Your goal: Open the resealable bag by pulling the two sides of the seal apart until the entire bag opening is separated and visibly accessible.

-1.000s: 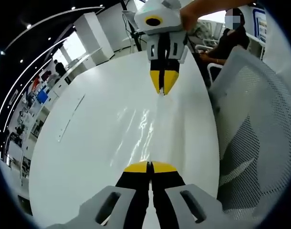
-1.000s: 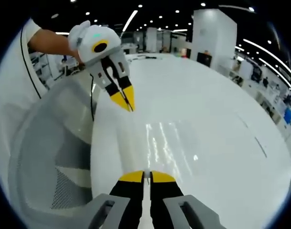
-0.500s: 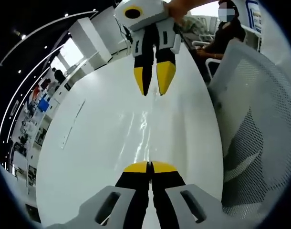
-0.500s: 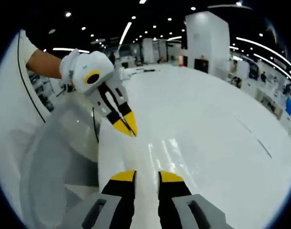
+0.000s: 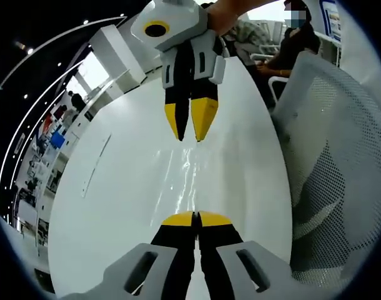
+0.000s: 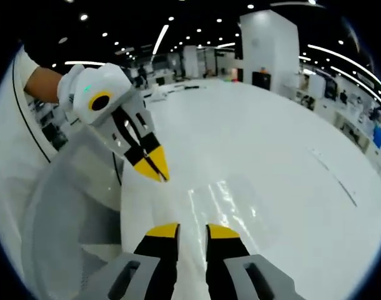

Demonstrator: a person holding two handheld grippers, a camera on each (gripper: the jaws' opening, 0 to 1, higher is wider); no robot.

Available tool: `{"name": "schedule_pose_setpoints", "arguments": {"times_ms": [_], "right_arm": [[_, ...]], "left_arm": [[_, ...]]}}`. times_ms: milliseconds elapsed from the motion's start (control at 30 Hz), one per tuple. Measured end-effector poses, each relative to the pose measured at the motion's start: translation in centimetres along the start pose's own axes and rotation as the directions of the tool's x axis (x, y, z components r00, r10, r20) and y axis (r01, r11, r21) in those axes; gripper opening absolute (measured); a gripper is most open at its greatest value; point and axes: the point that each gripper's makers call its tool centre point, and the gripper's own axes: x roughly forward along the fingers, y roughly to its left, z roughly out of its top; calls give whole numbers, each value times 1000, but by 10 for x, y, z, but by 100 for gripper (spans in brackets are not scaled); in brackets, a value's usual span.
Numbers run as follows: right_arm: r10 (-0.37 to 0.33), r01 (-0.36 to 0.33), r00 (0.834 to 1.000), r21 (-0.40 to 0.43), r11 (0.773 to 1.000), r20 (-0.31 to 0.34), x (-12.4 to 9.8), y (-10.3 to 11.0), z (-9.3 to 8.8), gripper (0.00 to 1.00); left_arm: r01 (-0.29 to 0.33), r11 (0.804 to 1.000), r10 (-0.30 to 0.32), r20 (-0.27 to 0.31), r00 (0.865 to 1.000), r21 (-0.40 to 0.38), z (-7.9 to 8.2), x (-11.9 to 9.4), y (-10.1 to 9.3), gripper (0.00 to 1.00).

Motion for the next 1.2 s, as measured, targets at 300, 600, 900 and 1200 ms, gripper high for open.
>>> {"name": "schedule_pose_setpoints", "arguments": {"times_ms": [300, 600, 900, 1200], "right_arm": [[8, -33, 991, 181, 983, 136, -10, -12, 40, 12], [21, -33, 998, 223, 974, 53, 16, -12, 21, 12], [22, -39, 997, 255, 966, 72, 13, -12, 19, 12], [28, -45, 997, 259, 965, 71, 15, -12, 21, 12]], "left_arm": [[-36, 994, 37, -5, 999, 107, 10, 4, 0, 0], [-35, 994, 35, 4, 999, 100, 9, 5, -4, 0], [-36, 992, 36, 6, 999, 120, 7, 5, -4, 0], [-42, 989, 39, 19, 999, 144, 9, 6, -6, 0]]}}
